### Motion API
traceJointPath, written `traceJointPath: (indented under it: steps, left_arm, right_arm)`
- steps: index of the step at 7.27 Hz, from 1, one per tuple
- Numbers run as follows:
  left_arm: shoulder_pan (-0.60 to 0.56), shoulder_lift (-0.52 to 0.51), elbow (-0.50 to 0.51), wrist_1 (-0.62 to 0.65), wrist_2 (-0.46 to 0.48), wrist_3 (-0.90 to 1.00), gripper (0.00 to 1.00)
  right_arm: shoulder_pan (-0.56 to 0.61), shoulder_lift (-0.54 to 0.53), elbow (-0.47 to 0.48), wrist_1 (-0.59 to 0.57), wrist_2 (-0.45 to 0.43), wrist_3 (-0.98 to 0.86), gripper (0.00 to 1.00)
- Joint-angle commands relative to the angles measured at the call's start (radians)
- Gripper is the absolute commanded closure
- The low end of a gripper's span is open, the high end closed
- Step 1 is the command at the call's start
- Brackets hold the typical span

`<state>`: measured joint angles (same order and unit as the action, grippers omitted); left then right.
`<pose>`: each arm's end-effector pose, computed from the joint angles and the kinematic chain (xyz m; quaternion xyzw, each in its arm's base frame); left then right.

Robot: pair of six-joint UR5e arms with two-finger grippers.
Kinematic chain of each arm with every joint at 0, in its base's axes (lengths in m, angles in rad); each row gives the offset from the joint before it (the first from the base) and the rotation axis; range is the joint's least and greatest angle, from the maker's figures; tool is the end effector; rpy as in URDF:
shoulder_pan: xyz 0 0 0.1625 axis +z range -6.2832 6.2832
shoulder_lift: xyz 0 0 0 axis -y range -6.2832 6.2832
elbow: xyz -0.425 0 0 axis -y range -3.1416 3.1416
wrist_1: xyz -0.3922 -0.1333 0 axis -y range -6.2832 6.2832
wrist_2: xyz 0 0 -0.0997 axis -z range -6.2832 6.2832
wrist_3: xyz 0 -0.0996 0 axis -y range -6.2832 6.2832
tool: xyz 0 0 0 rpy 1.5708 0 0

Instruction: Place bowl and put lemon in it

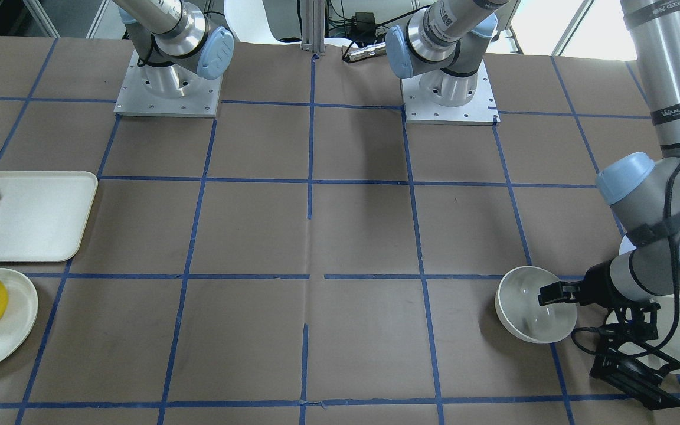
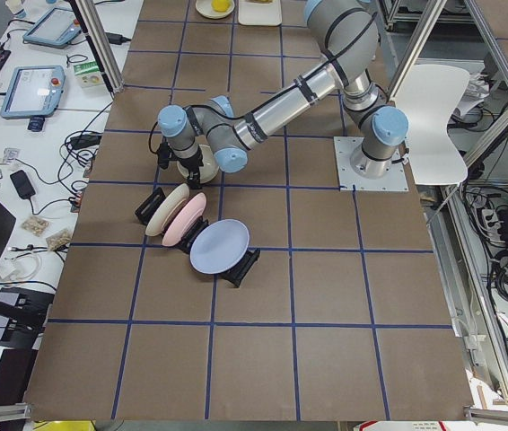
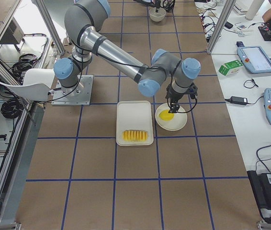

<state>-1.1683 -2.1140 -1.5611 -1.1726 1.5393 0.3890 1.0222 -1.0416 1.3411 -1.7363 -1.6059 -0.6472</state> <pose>0.1262 -0.6448 0.2148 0.0078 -0.9976 -0.0563 0.0406 -0.2411 -0.6435 0.3017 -0.0503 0.9963 0.0652 0.0232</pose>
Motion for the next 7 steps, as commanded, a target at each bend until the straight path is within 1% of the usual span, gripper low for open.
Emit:
traceJointPath:
  steps: [1,2,3,4,6,7]
  left_arm:
    - [-0.001,-0.007,-0.002,0.007,-0.004,0.013,0.69]
    - [0.001,-0.011,-0.004,0.007,-0.002,0.016,0.77]
    - [0.002,-0.015,-0.001,0.008,0.001,0.016,0.93]
    - [0.002,-0.015,0.001,0.008,-0.001,0.016,1.00]
    - [0.004,-0.002,0.019,0.005,0.001,0.011,1.00]
    - [-0.013,0.023,0.019,-0.011,0.002,0.005,1.00]
  right_arm:
    - [0.036,0.094,0.001,-0.060,-0.003,0.011,0.00]
    - [0.042,0.109,0.004,-0.063,0.003,0.012,0.00]
    - [0.044,0.127,0.003,-0.072,0.003,0.011,0.00]
    - [0.044,0.147,0.010,-0.112,-0.005,0.011,0.02]
    - [0.044,0.147,0.056,-0.167,-0.012,0.011,0.05]
    - [0.044,0.147,0.059,-0.169,-0.015,0.011,0.12]
